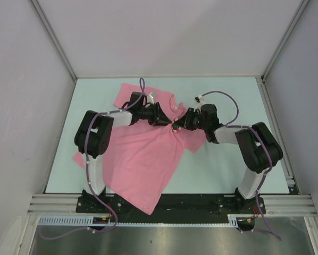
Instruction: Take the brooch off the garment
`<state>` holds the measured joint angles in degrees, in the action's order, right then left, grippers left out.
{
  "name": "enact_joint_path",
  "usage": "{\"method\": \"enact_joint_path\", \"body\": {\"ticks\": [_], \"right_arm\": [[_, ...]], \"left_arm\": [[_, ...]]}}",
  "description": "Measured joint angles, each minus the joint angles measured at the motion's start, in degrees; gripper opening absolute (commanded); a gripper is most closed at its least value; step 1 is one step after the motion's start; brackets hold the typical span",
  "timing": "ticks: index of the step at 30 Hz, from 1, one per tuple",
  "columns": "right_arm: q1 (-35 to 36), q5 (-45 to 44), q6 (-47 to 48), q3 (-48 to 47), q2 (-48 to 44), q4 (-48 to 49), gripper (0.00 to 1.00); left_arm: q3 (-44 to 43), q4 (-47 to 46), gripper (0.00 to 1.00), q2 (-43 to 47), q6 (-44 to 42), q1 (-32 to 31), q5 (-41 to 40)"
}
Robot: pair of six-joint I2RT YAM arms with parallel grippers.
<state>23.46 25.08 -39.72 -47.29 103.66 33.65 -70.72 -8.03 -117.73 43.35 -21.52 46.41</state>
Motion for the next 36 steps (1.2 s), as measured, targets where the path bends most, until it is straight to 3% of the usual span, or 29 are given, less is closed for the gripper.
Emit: {"method": "enact_joint_path", "body": {"ticks": [10,18,24,26,28,32,36], "right_arm": [[4.4,-12.7,13.8,-5.7,-5.6,-22.1,0.00],[4.6,-18.3,17.9,-5.8,-11.7,-33.0,0.00],[2.6,-18.6,18.1,-5.8,-13.2,-36.7,0.00],[1.3,-17.9,17.4,-5.8,-13.2,-37.1,0.00],[-0.4,-17.4,16.7,-5.8,-13.0,-37.1,0.00],[-3.2,-17.2,14.4,-6.1,-10.1,-36.1,0.00],[-4.5,-17.8,12.4,-6.1,-6.4,-36.2,0.00]], "left_arm": [[-1.6,6.6,0.47,0.3,-3.9,0.0,-5.5],[-2.9,11.2,0.45,1.8,-7.0,0.1,-8.0],[-10.0,14.4,0.35,1.3,-7.9,1.2,-10.4],[-15.0,14.8,0.27,-0.8,-7.6,2.2,-11.4],[-20.1,15.1,0.20,-3.9,-7.0,3.6,-12.7],[-29.7,15.5,0.17,-12.6,-4.1,7.3,-15.2],[-34.4,16.8,0.07,-21.0,-0.7,10.1,-15.9]]}}
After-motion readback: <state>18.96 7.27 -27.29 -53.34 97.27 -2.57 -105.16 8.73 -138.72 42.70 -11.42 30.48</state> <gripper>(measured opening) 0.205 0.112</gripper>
